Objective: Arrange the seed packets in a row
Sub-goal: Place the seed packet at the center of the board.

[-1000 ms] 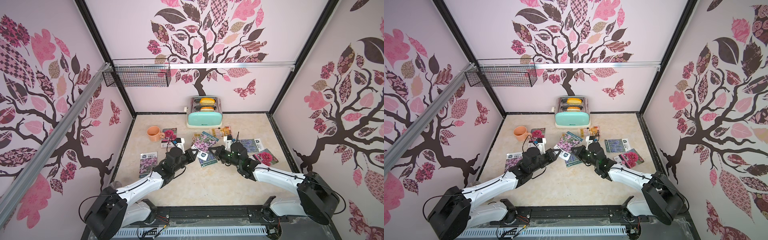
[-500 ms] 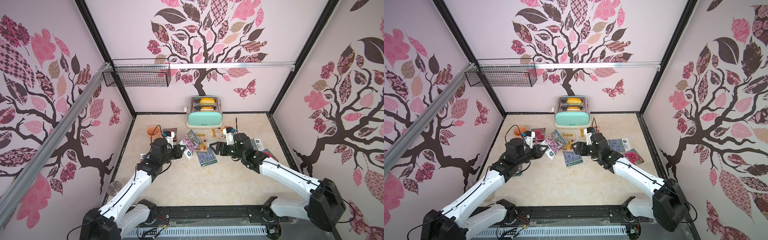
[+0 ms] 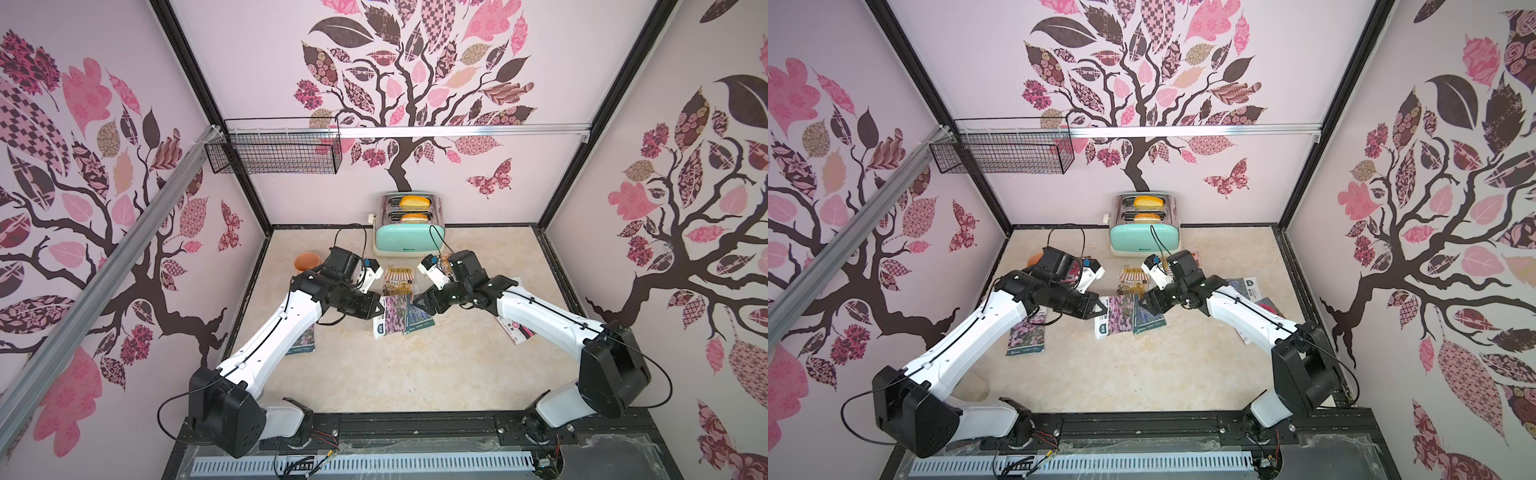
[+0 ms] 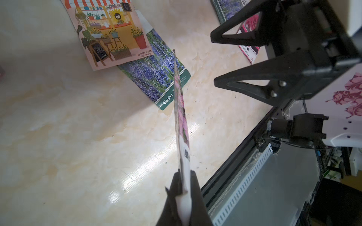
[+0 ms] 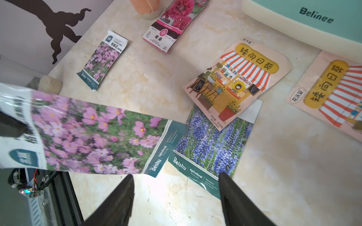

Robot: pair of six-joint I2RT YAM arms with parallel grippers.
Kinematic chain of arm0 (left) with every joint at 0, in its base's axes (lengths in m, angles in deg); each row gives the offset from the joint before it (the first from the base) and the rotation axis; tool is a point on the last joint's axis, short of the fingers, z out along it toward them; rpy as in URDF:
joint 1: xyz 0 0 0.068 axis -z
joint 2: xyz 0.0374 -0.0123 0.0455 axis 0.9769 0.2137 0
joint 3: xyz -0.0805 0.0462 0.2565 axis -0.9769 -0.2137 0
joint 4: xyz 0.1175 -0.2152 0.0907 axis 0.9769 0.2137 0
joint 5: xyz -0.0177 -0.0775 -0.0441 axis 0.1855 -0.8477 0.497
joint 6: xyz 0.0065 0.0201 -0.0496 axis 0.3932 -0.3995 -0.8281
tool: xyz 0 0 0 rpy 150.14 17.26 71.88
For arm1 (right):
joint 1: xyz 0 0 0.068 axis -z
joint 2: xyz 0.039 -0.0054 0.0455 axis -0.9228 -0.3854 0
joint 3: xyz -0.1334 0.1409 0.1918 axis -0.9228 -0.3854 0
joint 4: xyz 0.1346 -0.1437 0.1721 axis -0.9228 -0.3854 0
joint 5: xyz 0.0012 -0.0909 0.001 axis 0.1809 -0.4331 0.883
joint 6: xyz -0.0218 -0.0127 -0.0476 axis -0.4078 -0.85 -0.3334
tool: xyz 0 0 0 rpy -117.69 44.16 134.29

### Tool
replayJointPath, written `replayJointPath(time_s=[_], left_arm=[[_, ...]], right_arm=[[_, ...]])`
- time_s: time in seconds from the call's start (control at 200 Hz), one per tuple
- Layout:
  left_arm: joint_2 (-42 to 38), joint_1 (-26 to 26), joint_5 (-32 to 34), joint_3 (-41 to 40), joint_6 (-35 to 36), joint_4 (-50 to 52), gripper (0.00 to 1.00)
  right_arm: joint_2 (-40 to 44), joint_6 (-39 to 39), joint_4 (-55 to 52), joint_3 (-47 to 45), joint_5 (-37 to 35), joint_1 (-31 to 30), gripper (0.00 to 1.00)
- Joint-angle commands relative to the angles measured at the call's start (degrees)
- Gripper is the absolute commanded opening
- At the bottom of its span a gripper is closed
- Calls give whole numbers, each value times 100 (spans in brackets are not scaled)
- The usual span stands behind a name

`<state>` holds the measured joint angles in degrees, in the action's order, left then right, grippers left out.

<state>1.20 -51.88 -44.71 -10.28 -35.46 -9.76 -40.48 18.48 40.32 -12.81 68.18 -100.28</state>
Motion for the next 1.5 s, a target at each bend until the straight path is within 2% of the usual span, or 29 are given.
replayJointPath(time_s=[0.0, 0.165, 0.34, 0.735, 0.895, 1.035, 1.175, 1.371, 1.416, 1.481, 1.496], left_arm=[[244, 57, -87, 460, 838, 992, 0], [692, 120, 64, 419, 1207, 1232, 0], [1130, 283, 108, 551, 1425, 1418, 0], [313, 335, -568, 441, 1606, 1371, 0], [368, 344, -920, 455, 1658, 1449, 0], [453, 392, -974, 477, 1637, 1491, 0], [507, 431, -888, 523, 1612, 1524, 0], [690, 391, -291, 670, 1425, 1453, 0], [731, 369, -240, 646, 1335, 1345, 0], [769, 329, 229, 644, 1043, 1174, 10], [776, 311, 264, 644, 1031, 1164, 17]], right_arm=[[-87, -507, -234, 124, 227, -124, 70], [170, -781, 209, -178, 215, -482, 72], [391, -936, 276, -207, 250, -520, 73], [272, -1018, 693, -513, 1596, -522, 71], [336, -892, 880, -678, 1908, -686, 71], [376, -890, 889, -747, 2131, -792, 68], [386, -737, 957, -801, 2487, -818, 36], [360, -593, 1030, -843, 2570, -827, 0], [353, -527, 1057, -852, 2602, -828, 0], [359, -250, 1246, -900, 2498, -827, 0], [358, -166, 1298, -914, 2420, -832, 0]])
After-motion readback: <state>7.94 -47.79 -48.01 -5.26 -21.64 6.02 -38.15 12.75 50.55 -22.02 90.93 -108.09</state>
